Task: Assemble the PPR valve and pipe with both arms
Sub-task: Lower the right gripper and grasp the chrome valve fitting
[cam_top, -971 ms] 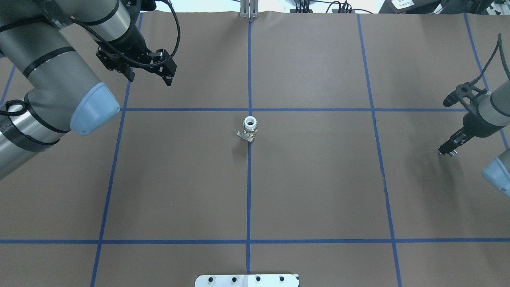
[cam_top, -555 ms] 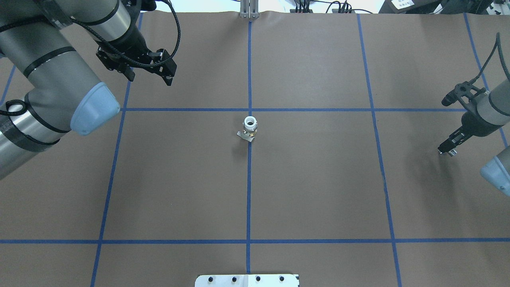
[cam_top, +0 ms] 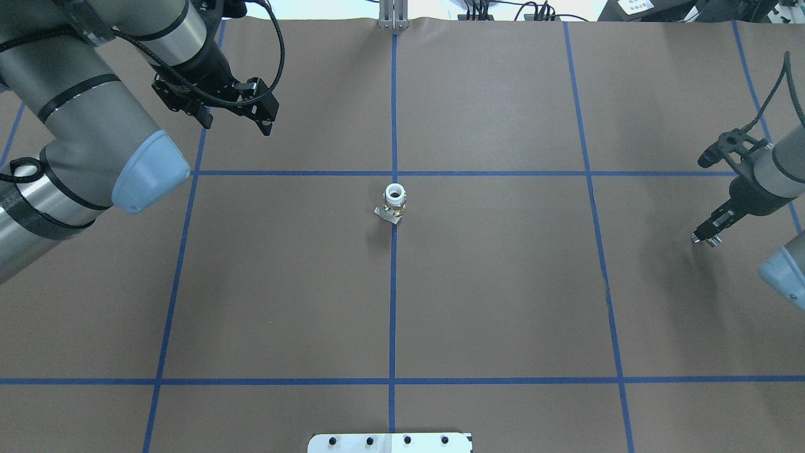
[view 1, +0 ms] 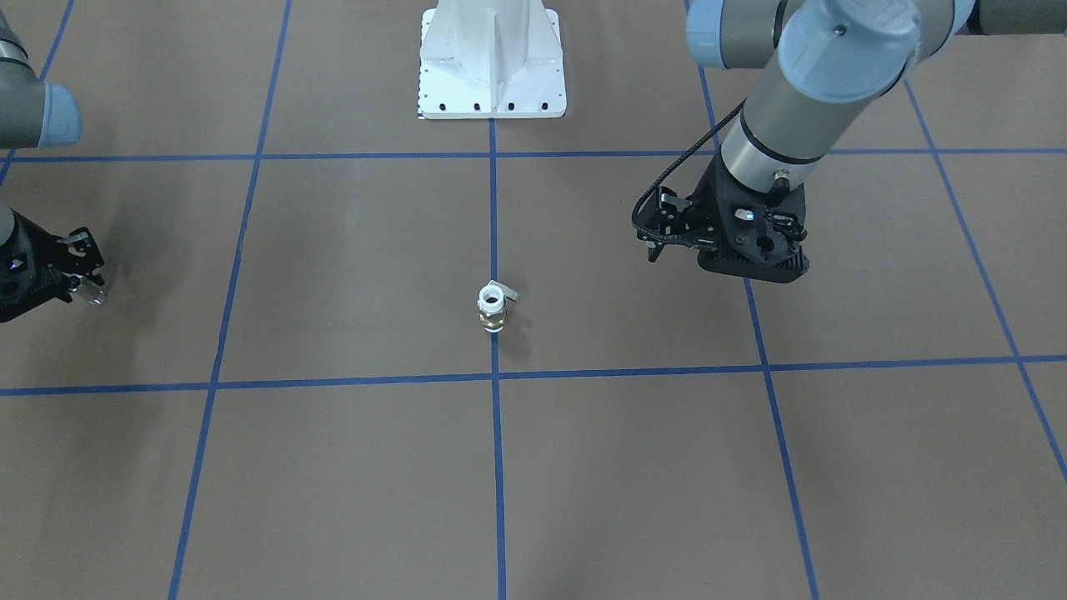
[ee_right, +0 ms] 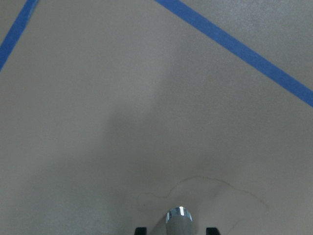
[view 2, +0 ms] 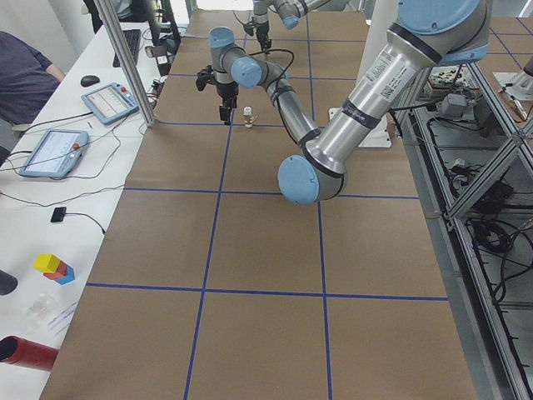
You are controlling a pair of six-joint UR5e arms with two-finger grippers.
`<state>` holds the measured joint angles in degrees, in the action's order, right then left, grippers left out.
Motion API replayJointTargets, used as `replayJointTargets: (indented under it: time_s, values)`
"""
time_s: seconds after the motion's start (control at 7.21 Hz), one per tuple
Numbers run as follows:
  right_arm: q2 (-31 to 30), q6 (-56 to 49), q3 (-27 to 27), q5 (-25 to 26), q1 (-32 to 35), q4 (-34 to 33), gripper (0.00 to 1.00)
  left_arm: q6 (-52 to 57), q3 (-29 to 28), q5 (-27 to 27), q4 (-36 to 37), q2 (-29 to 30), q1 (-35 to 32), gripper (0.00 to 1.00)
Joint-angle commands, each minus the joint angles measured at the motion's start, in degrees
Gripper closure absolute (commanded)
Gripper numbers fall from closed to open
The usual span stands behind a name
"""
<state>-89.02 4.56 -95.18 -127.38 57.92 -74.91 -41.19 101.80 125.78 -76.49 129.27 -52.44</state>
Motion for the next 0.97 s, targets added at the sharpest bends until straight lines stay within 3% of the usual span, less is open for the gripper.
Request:
replayJointTargets:
  time_s: [0.0,0.28,0.55,0.69,0.83]
  values:
    - [0.1,-0.1,0.4,0.0,0.0,0.0,0.49,0.0,0.0,0.0,0.0,0.1,0.1,0.00]
    - [-0.1,0.0,0.3,0.0,0.0,-0.3,0.56,0.0,0.0,0.1,0.0,0.1,0.1,0.00]
    - [-0.4,0.0,0.3,0.0,0.1,-0.2,0.90,-0.2,0.1,0.2,0.0,0.1,0.1,0.00]
    - [-0.5,0.0,-0.2,-0.1,0.4,-0.3,1.00,-0.2,0.2,0.2,0.0,0.1,0.0,0.00]
    - [-0.2,0.1,-1.3,-0.9,2.4,-0.8,1.00,-0.2,0.2,0.2,0.0,0.1,0.1,0.00]
